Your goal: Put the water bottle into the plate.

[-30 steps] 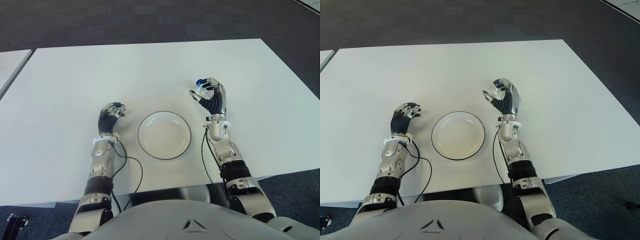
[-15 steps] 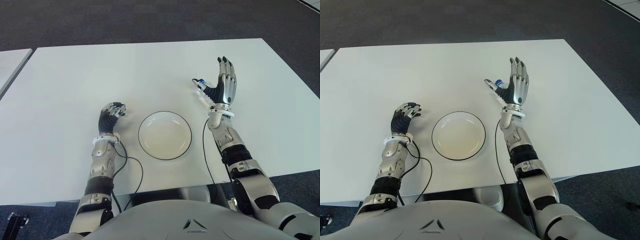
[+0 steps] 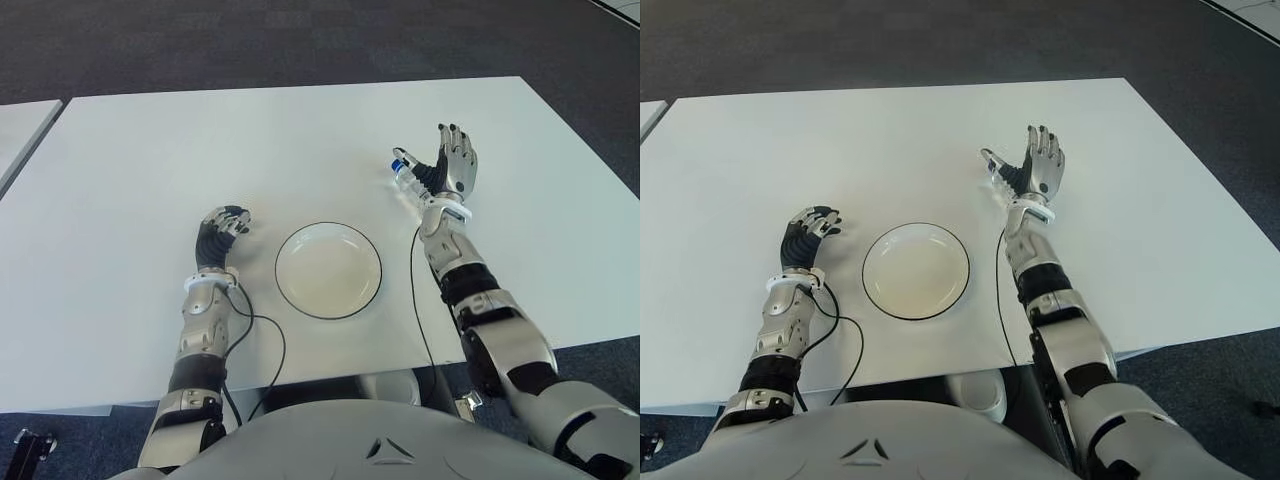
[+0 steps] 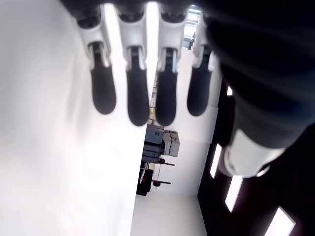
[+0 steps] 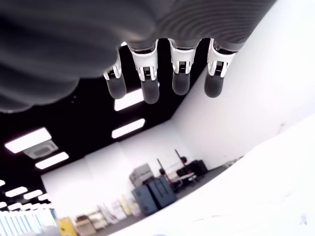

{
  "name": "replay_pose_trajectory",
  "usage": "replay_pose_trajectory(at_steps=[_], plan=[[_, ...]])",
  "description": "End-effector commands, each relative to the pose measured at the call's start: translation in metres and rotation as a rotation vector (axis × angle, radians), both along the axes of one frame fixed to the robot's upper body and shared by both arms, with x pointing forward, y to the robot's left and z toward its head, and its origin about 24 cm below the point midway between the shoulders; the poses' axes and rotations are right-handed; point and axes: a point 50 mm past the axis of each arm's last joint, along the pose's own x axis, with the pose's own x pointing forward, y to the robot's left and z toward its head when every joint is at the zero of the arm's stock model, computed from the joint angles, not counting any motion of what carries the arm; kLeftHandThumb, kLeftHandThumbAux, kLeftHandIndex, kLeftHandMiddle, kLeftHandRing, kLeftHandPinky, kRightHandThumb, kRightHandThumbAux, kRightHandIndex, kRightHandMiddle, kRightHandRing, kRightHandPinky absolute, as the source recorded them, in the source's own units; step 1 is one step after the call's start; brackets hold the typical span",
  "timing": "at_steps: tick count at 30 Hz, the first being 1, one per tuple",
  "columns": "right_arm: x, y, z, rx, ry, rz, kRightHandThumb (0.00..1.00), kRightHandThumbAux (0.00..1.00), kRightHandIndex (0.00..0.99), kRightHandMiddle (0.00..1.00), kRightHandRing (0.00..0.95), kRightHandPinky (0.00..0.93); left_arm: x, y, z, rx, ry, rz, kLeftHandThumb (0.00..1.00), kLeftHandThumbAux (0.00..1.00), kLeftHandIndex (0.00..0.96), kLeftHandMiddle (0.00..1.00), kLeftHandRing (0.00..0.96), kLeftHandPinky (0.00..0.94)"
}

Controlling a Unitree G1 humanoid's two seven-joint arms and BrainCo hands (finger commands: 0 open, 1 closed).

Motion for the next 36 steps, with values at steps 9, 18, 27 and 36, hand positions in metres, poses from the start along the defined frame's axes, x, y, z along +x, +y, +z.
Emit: replay_pose_trajectory(at_steps=[9, 18, 27, 36], plan=[[0.007, -0.010, -0.028, -0.040, 0.335, -0.054, 0.564, 0.162, 0.000, 0.000, 0.000, 0.000, -0.027, -0.003, -0.033, -0.051, 0.186, 0.013, 0.700, 0.721, 0.418, 0.420, 0.435, 0.435], [0.000, -0.014, -0.046, -0.036, 0.504, -0.050, 0.579, 0.162, 0.000, 0.000, 0.000, 0.000, -0.028, -0.002, -0.033, -0.032, 0.196, 0.012, 0.700, 0.722, 0.417, 0.424, 0.443, 0.451], [-0.008, -0.013, -0.061, -0.059, 0.639, -0.026, 0.589, 0.168, 0.000, 0.000, 0.000, 0.000, -0.029, -0.002, -0.032, -0.053, 0.183, 0.018, 0.702, 0.721, 0.418, 0.419, 0.435, 0.442], [-0.016, -0.003, -0.074, -0.193, 0.806, 0.032, 0.600, 0.176, 0.000, 0.000, 0.000, 0.000, -0.029, -0.003, -0.031, -0.057, 0.179, 0.017, 0.702, 0.721, 0.418, 0.417, 0.437, 0.446]])
